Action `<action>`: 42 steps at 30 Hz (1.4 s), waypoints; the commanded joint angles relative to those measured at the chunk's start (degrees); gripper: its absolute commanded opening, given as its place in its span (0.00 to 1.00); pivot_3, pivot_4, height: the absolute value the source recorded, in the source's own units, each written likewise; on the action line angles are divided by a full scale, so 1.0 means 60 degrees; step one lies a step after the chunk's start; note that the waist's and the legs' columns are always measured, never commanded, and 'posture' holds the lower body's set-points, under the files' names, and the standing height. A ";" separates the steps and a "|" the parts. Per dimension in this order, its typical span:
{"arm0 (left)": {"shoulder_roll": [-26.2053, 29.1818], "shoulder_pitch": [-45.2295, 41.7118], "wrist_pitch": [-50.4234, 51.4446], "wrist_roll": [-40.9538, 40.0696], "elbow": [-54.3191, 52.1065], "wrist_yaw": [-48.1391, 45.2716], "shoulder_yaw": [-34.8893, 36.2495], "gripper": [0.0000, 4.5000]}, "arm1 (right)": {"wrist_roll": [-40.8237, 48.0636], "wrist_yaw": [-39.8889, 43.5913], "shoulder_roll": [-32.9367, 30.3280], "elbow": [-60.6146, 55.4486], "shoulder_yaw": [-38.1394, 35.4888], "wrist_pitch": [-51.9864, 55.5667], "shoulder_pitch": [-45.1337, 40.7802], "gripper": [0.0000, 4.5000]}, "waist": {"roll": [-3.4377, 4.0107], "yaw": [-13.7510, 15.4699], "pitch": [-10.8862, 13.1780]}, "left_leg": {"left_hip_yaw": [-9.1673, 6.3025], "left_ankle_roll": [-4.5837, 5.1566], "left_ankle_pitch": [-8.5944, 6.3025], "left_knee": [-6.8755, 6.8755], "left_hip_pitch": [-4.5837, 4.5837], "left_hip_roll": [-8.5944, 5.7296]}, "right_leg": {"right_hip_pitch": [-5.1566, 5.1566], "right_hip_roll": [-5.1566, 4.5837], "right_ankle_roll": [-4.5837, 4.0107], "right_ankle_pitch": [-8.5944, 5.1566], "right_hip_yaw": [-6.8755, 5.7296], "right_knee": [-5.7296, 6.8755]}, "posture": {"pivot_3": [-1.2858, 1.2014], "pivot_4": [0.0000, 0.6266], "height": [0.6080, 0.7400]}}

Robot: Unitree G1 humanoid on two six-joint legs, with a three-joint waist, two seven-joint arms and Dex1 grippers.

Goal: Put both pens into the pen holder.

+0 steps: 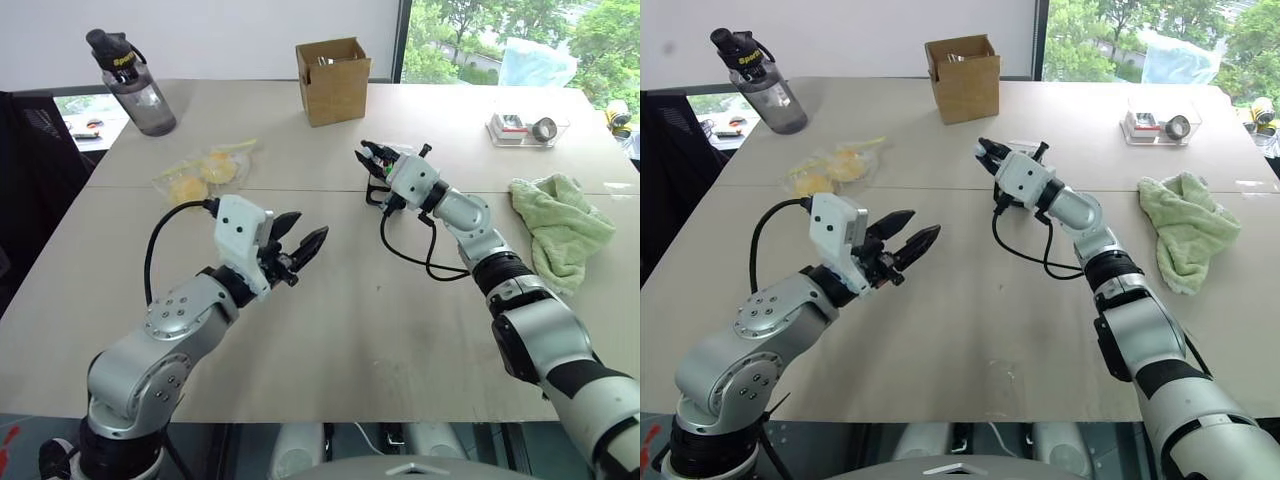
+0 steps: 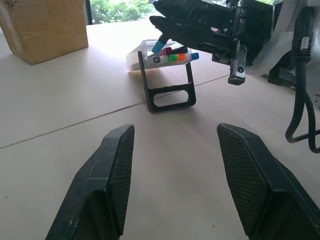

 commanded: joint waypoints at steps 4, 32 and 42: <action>-0.0049 -0.0099 -0.0041 -0.0030 -0.0533 -0.0052 0.0163 0.61 | -0.0404 -0.0515 -0.0104 0.0459 -0.0037 -0.0214 -0.0603 0.29 | 0.0000 0.0000 0.0000 | 0.0001 0.0000 0.0000 0.0000 -0.0001 0.0000 | 0.0000 -0.0001 0.0000 0.0000 0.0000 0.0000 | 0.52 0.24 0.99; 0.0197 0.2306 -0.0659 0.0662 -0.0546 -0.0899 0.0559 0.61 | 0.5100 0.5107 -0.1991 -0.8411 -0.0258 0.8430 0.4941 0.97 | 0.0008 0.0046 0.0002 | -0.0010 0.0002 -0.0003 -0.0005 0.0003 0.0004 | 0.0013 -0.0027 0.0003 0.0001 -0.0018 -0.0004 | 0.52 0.24 0.99; 0.0639 0.4683 -0.2443 0.2589 0.0531 -0.2239 0.0455 0.61 | 0.5454 0.4845 -0.3429 -1.0496 -0.1322 0.9817 0.7867 0.97 | 0.0016 0.0060 0.0003 | -0.0005 0.0049 -0.0029 0.0001 0.0018 -0.0002 | 0.0019 -0.0014 -0.0002 -0.0005 -0.0019 -0.0004 | 0.52 0.24 0.99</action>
